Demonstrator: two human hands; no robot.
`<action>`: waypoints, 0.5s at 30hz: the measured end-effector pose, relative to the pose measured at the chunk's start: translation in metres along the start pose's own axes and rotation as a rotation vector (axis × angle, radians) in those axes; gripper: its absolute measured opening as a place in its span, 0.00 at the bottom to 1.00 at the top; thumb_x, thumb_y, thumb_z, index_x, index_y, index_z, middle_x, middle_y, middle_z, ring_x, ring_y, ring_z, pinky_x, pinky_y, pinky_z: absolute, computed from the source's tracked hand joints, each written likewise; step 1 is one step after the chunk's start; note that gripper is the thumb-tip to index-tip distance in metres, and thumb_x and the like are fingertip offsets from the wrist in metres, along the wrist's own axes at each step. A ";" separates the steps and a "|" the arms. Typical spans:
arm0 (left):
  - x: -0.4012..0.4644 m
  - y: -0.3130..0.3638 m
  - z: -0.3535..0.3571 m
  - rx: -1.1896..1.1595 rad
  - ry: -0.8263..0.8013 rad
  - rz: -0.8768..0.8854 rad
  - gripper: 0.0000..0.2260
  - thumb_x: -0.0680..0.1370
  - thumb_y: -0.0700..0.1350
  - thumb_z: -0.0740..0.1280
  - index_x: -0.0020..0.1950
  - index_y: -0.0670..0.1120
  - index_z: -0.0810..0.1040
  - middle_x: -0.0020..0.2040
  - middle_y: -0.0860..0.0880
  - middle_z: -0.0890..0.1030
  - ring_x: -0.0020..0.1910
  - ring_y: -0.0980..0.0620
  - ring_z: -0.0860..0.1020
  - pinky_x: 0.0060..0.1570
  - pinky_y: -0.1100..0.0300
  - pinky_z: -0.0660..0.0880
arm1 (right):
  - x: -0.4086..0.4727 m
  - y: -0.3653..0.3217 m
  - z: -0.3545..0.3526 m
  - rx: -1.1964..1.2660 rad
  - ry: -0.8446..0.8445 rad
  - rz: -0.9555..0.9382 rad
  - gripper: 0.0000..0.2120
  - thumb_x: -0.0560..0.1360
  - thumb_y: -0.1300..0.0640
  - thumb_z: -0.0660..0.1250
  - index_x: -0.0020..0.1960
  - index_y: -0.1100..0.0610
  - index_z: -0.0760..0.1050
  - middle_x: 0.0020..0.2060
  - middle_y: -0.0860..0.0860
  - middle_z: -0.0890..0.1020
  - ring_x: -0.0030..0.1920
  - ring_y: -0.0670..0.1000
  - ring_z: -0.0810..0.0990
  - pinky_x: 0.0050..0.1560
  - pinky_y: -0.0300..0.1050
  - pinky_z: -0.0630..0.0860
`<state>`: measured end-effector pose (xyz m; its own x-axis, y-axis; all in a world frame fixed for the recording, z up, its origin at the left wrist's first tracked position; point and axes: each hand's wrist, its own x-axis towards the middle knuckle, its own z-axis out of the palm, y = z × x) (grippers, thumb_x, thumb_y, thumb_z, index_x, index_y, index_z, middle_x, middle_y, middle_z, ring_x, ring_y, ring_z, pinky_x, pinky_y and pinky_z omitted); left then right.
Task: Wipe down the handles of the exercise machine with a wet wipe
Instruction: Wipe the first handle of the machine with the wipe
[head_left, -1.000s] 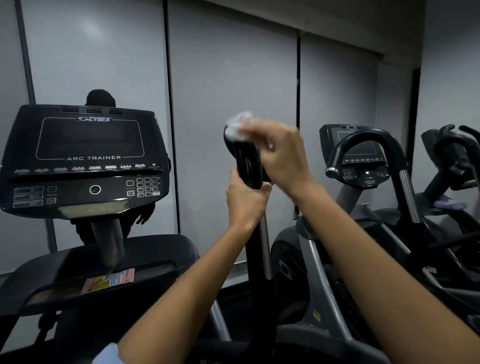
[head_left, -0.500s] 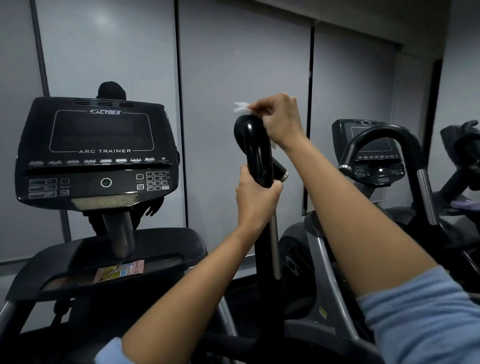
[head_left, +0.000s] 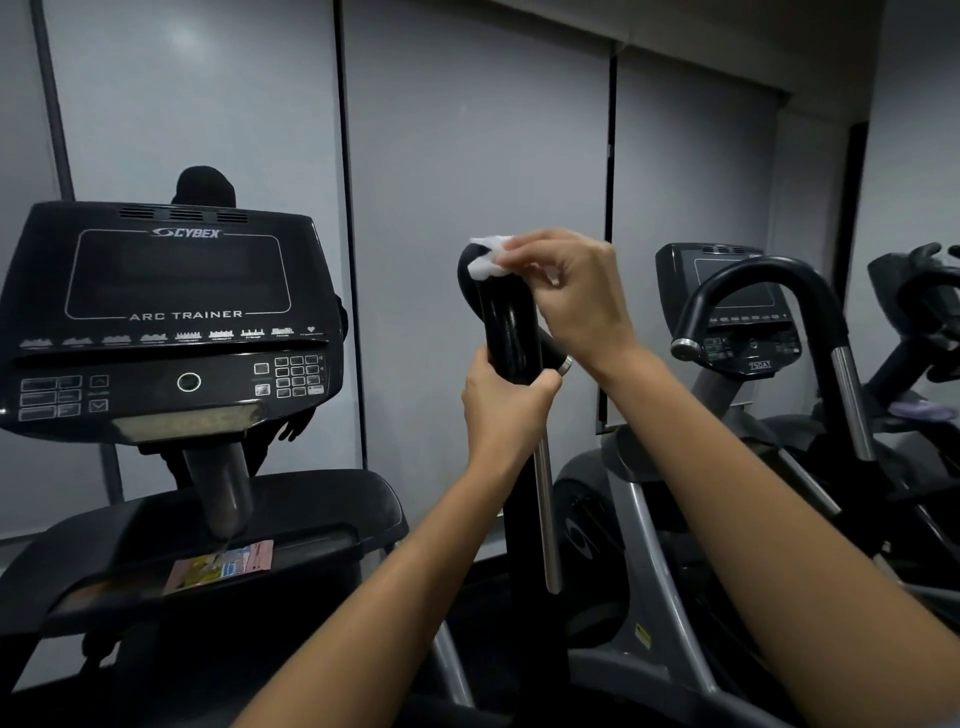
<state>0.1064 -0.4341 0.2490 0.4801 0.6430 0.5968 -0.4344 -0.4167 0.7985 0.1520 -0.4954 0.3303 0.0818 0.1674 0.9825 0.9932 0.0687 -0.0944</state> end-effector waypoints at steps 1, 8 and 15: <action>0.000 0.000 0.000 0.002 0.002 -0.005 0.10 0.62 0.45 0.68 0.41 0.53 0.71 0.35 0.51 0.77 0.41 0.43 0.81 0.44 0.42 0.80 | 0.008 0.002 0.004 0.009 0.001 0.013 0.10 0.71 0.69 0.66 0.45 0.60 0.84 0.44 0.54 0.85 0.46 0.49 0.83 0.49 0.38 0.77; -0.005 0.004 -0.001 0.000 -0.004 0.006 0.11 0.64 0.44 0.68 0.42 0.54 0.70 0.36 0.51 0.76 0.40 0.45 0.80 0.45 0.44 0.80 | 0.048 0.037 0.022 0.221 -0.088 0.524 0.10 0.71 0.72 0.65 0.47 0.63 0.82 0.39 0.52 0.83 0.37 0.45 0.81 0.43 0.37 0.78; -0.005 0.002 -0.002 -0.009 -0.014 0.017 0.11 0.67 0.40 0.68 0.41 0.53 0.70 0.34 0.53 0.73 0.35 0.51 0.76 0.41 0.48 0.79 | 0.041 -0.004 -0.014 0.159 -0.079 0.262 0.09 0.71 0.70 0.67 0.46 0.61 0.83 0.39 0.49 0.82 0.37 0.38 0.80 0.48 0.32 0.77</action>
<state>0.1016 -0.4373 0.2473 0.4830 0.6272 0.6110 -0.4491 -0.4216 0.7878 0.1528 -0.5023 0.3733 0.3199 0.2751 0.9066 0.9132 0.1652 -0.3724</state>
